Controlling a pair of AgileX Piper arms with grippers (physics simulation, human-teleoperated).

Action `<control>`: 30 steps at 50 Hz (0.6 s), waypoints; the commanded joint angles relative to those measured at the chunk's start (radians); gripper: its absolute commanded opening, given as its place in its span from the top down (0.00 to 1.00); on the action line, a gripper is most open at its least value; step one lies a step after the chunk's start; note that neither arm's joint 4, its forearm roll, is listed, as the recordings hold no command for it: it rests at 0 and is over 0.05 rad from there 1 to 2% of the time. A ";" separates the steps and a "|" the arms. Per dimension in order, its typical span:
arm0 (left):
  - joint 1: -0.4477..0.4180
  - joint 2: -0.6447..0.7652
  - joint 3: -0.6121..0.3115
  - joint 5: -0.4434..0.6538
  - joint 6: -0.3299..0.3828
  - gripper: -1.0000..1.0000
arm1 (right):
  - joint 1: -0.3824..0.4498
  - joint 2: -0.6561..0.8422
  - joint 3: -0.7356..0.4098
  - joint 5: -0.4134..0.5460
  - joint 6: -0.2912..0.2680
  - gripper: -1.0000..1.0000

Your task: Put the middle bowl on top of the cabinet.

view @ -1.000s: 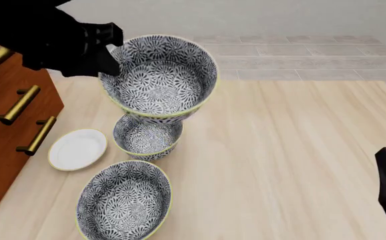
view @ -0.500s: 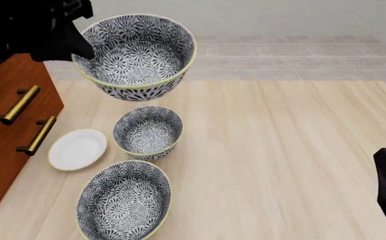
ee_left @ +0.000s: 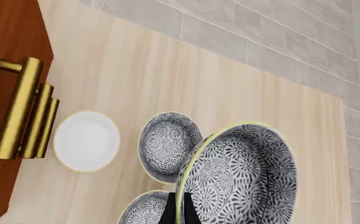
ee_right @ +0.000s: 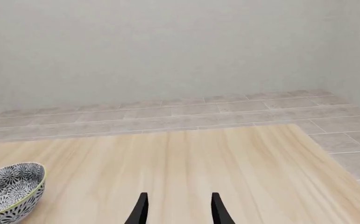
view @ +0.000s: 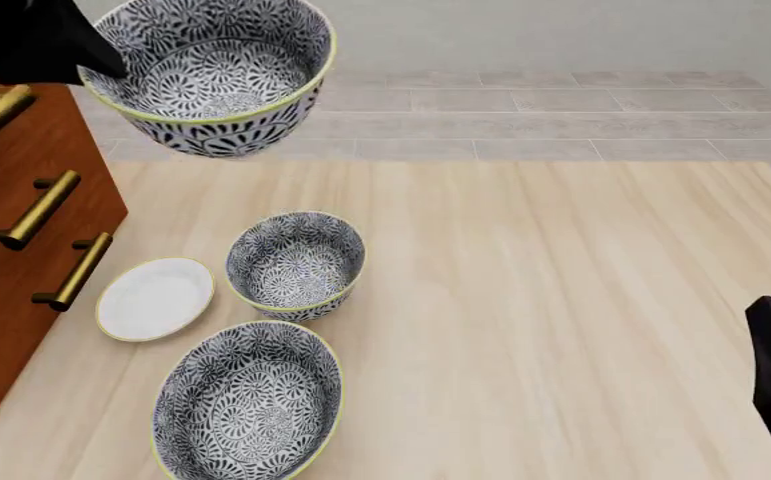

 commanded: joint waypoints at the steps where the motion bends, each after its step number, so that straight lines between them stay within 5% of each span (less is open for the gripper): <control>1: 0.048 0.000 -0.046 0.022 -0.007 1.00 | -0.001 0.000 -0.006 0.006 0.000 0.00; 30: 0.228 0.012 -0.149 0.089 -0.119 1.00 | -0.008 -0.002 -0.001 0.001 0.003 0.00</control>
